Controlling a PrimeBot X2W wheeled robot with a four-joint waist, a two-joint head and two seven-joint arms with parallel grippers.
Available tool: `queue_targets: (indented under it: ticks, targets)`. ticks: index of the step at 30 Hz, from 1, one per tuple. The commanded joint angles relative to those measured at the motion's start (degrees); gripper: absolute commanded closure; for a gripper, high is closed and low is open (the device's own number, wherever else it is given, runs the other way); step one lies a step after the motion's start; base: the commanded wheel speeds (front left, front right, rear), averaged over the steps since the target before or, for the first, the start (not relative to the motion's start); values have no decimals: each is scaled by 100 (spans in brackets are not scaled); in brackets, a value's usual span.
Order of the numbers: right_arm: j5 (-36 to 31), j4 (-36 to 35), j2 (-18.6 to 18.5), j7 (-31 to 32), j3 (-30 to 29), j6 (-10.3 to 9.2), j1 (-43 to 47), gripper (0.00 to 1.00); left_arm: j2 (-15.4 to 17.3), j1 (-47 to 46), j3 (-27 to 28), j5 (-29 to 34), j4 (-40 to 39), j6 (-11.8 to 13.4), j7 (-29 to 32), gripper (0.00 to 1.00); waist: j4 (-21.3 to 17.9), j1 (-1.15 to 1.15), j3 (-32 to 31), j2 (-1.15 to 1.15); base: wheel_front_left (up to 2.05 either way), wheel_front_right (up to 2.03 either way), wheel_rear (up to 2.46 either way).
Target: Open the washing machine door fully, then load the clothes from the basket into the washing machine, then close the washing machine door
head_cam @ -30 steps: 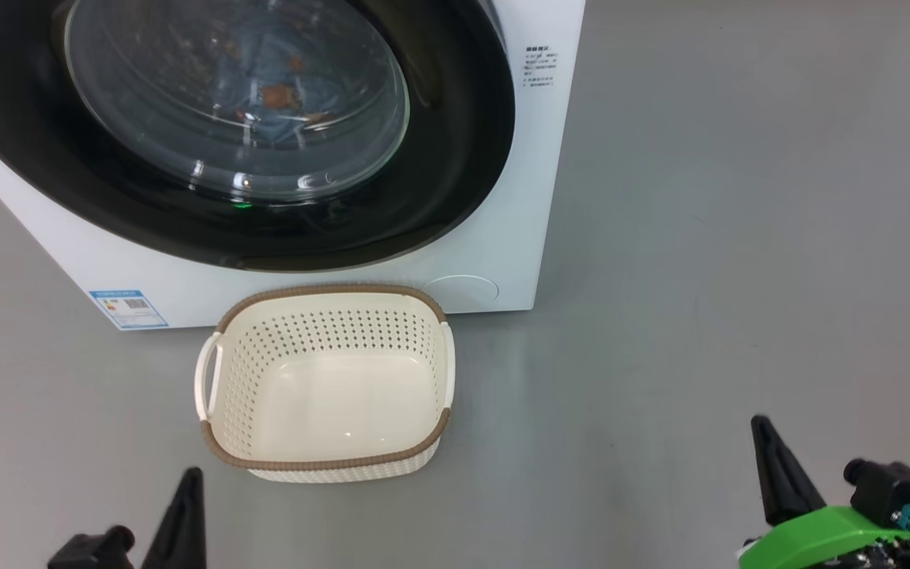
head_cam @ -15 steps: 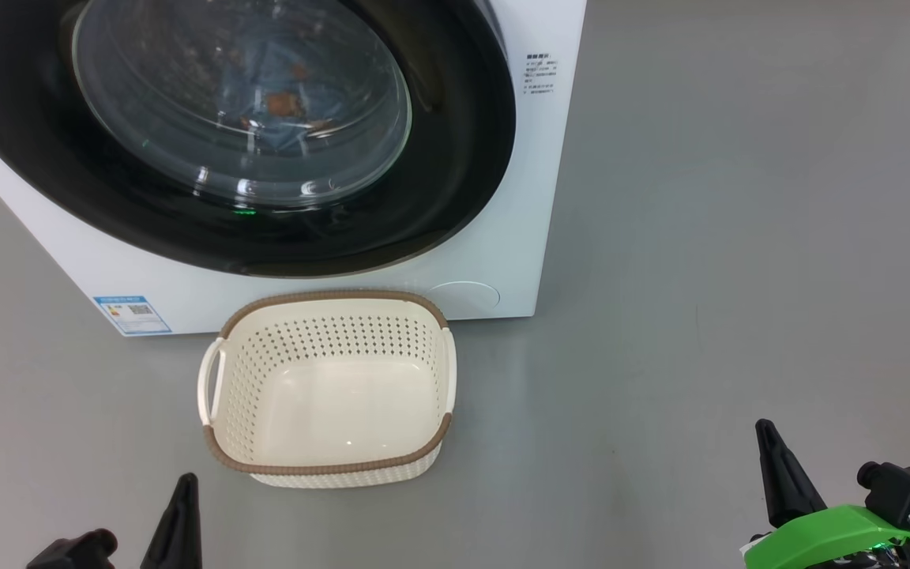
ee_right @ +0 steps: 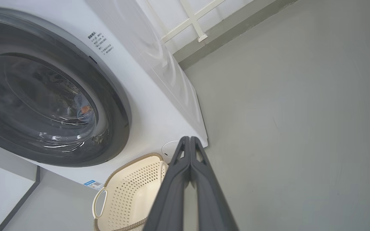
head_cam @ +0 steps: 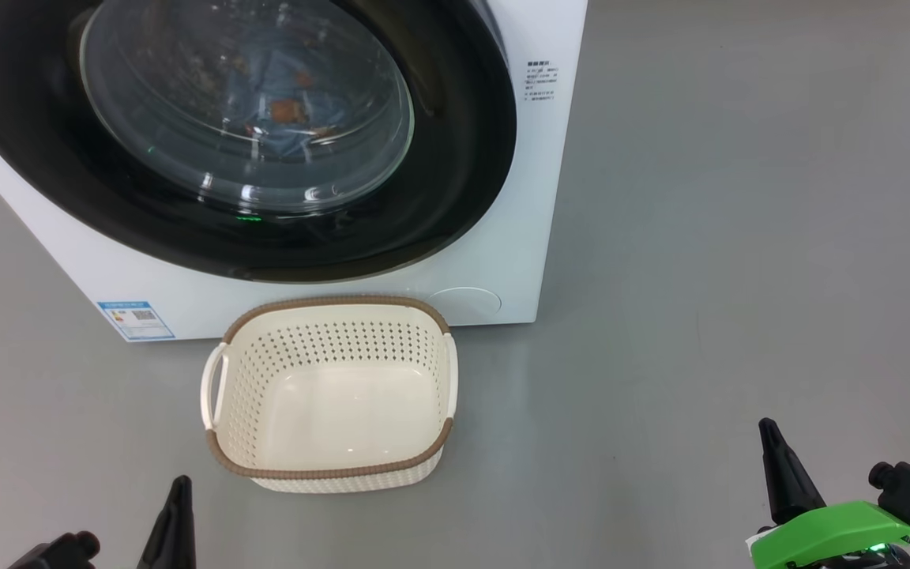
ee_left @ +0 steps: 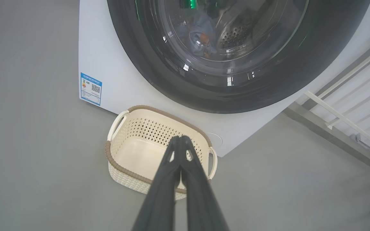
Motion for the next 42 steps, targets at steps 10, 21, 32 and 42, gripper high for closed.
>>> queue_targets:
  ticks: [10, 21, 32, 42]
  targets:
    - [690, -218, -25, 176, -24, -3, -123, 100, 52, -245, 165, -679, -112, 6, 179, 100, 10, 0, -53, 0, 0, 0, 0]
    - [1319, -278, -6, 363, -48, -4, -133, 100, 38, -304, 235, -1316, -112, 4, 348, 100, 20, -1, -111, 0, 0, 0, 0]
    - [1945, -338, 14, 550, -72, -4, -143, 100, 23, -362, 307, -1950, -112, 1, 518, 100, 30, -1, -169, 0, 0, 0, 0]
    - [2513, -393, 32, 719, -94, -5, -152, 100, 8, -415, 374, -2523, -113, -1, 673, 100, 39, -1, -221, 0, 0, 0, 0]
